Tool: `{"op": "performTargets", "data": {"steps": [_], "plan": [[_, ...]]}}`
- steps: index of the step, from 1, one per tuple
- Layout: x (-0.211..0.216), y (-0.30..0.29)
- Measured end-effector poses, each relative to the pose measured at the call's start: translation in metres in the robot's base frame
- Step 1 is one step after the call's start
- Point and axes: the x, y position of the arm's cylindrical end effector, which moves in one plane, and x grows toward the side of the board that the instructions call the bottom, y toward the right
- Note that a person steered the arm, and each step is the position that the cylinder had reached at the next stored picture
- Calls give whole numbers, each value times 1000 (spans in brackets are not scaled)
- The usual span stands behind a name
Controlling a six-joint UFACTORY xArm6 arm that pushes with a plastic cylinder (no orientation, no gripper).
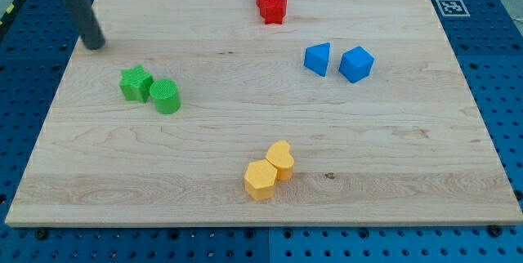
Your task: Push the green star into the green circle
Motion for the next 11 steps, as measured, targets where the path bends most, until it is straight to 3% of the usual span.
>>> {"op": "performTargets", "data": {"steps": [3, 6, 9, 10, 11], "plan": [[43, 30], [72, 106], [11, 148], [-30, 143], [-38, 134]]}}
